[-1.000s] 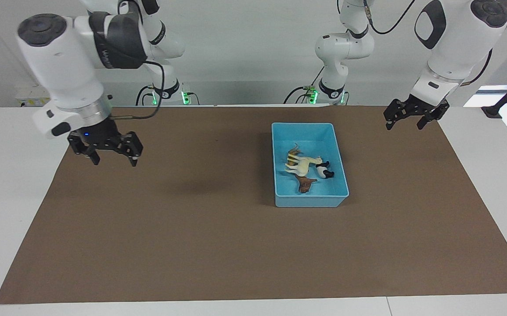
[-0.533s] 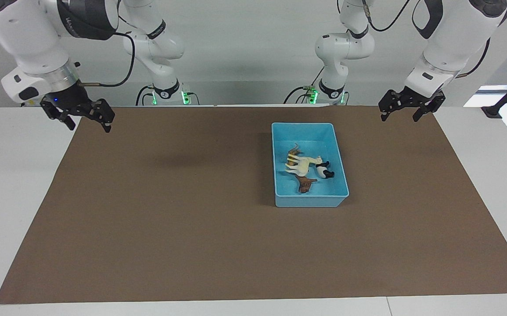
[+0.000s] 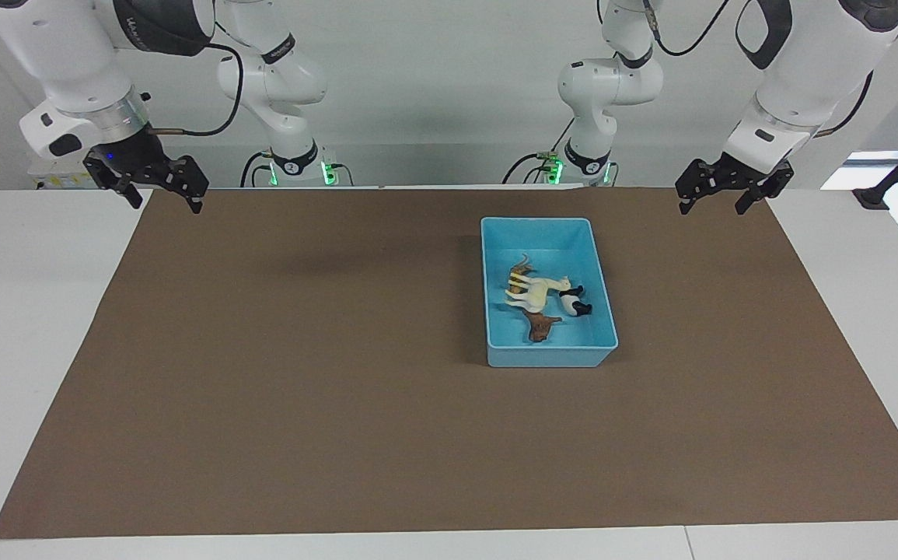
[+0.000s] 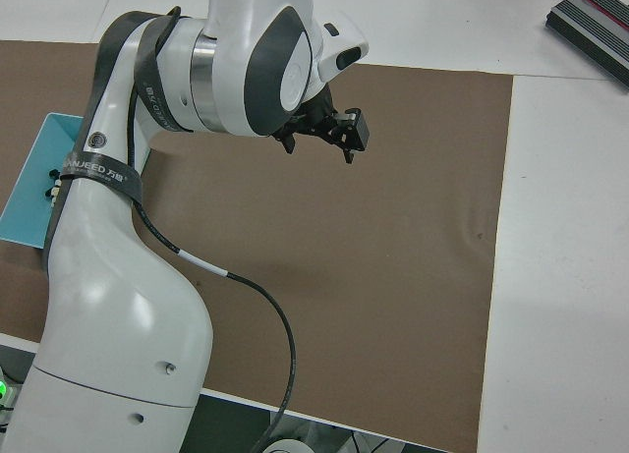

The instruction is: Put all toys into storage box

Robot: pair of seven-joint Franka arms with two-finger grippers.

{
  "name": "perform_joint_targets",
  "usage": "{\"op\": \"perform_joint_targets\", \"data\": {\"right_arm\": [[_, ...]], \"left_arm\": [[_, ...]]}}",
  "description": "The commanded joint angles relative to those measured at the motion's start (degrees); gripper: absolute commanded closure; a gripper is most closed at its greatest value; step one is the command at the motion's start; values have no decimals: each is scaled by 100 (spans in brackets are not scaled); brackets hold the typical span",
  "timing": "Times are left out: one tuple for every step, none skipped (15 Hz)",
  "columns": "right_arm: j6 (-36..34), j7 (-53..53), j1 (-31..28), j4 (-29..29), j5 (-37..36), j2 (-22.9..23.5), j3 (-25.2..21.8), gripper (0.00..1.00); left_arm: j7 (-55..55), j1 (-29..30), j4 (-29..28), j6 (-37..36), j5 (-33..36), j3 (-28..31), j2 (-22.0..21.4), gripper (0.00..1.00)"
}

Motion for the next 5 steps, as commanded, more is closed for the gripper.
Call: {"op": "perform_joint_targets", "data": {"right_arm": [[-38, -64, -74, 137, 239, 83, 10, 0], [-38, -64, -83, 137, 345, 74, -16, 0], [-38, -64, -109, 137, 363, 74, -16, 0], [-38, -64, -126, 137, 363, 74, -16, 0], [-47, -64, -127, 137, 381, 65, -16, 0]], "left_arm": [[32, -12, -32, -80, -40, 33, -59, 0], [32, -12, -32, -80, -40, 24, -59, 0], [32, -12, -32, -71, -40, 24, -68, 0], [32, -12, -32, -71, -40, 24, -59, 0], [32, -12, -32, -71, -40, 24, -68, 0]]}}
